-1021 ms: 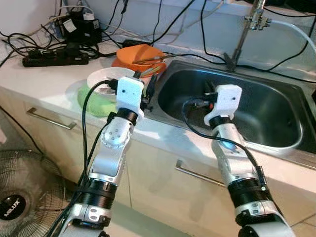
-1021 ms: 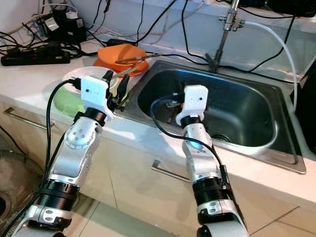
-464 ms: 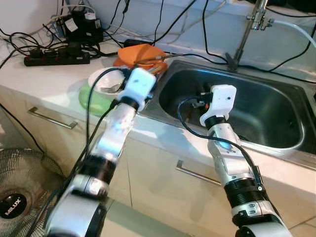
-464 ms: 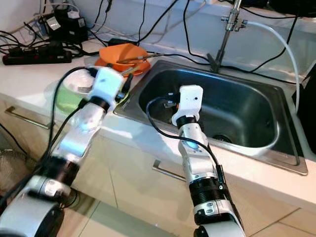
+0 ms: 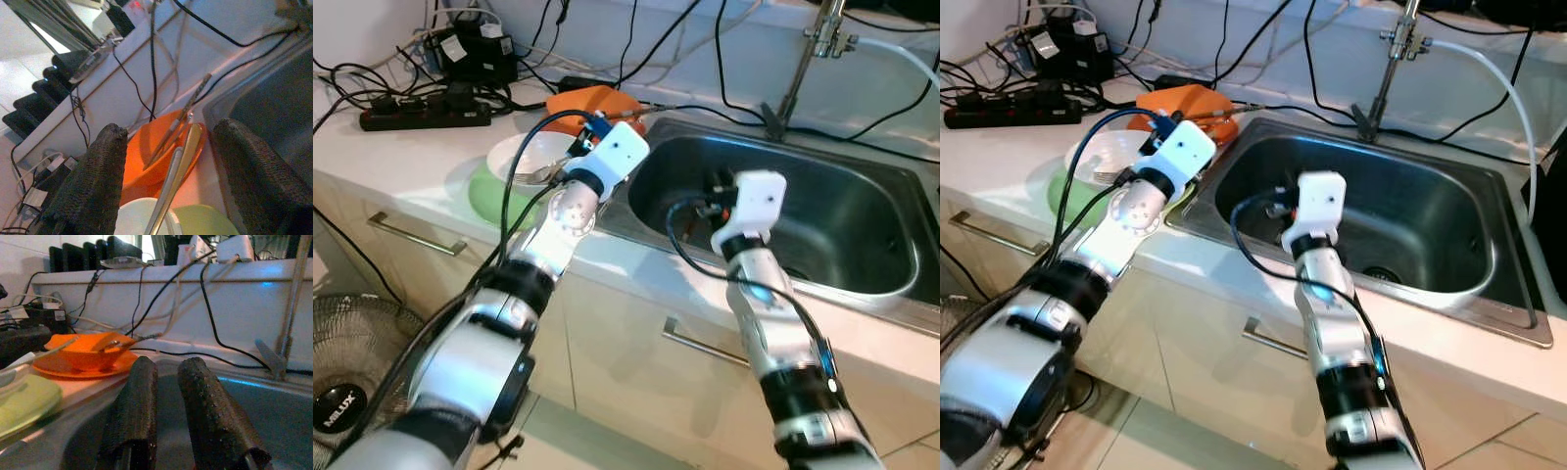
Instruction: Kitchen organization
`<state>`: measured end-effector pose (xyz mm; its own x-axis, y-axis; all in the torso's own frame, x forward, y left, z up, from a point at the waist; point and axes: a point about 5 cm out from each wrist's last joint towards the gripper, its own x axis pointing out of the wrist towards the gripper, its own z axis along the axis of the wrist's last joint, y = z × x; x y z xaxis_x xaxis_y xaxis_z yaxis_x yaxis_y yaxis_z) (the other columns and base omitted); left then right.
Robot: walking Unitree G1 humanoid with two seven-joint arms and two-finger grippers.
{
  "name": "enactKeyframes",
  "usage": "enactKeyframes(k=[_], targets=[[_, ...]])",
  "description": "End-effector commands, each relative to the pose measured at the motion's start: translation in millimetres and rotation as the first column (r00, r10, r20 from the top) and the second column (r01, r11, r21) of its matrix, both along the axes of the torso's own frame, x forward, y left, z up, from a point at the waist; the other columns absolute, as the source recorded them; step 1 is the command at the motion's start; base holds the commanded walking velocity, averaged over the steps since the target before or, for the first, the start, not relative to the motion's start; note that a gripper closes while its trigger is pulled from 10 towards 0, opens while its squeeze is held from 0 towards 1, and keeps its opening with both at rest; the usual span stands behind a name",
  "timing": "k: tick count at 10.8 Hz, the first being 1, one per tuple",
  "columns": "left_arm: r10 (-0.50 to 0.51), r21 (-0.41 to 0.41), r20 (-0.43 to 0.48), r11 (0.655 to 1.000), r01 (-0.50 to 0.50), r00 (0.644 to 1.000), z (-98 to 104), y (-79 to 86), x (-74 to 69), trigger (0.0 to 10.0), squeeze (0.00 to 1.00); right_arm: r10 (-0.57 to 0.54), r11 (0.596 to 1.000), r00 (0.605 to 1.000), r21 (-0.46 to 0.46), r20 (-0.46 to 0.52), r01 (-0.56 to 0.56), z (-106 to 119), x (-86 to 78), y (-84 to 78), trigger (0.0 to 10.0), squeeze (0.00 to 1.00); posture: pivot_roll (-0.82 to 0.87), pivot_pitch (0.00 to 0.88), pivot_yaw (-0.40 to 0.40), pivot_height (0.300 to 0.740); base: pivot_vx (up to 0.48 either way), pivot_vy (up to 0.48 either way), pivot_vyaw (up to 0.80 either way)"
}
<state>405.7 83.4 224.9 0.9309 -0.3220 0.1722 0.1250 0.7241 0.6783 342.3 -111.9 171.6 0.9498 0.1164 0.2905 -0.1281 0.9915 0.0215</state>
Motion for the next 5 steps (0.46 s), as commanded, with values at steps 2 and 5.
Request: enactKeyframes(k=[2, 5], targets=[[-0.010, 0.009, 0.016, 1.000, 0.010, 1.000, 8, -7.7, 2.9, 10.0, 0.00, -0.008, 1.000, 1.000, 0.001, -0.006, 0.008, 0, -8.2, -2.6, 10.0, 0.00, 0.00, 0.066, -0.008, 0.740, 0.000, 0.000, 0.00], [0.003, 0.026, 0.008, 1.000, -0.003, 1.000, 11, -11.7, 6.0, 10.0, 0.00, -0.023, 1.000, 0.999, -0.002, -0.041, 0.023, -8, -25.4, -6.3, 10.0, 0.00, -0.02, 0.121, 0.001, 0.740, 0.000, 0.000, 0.00]])
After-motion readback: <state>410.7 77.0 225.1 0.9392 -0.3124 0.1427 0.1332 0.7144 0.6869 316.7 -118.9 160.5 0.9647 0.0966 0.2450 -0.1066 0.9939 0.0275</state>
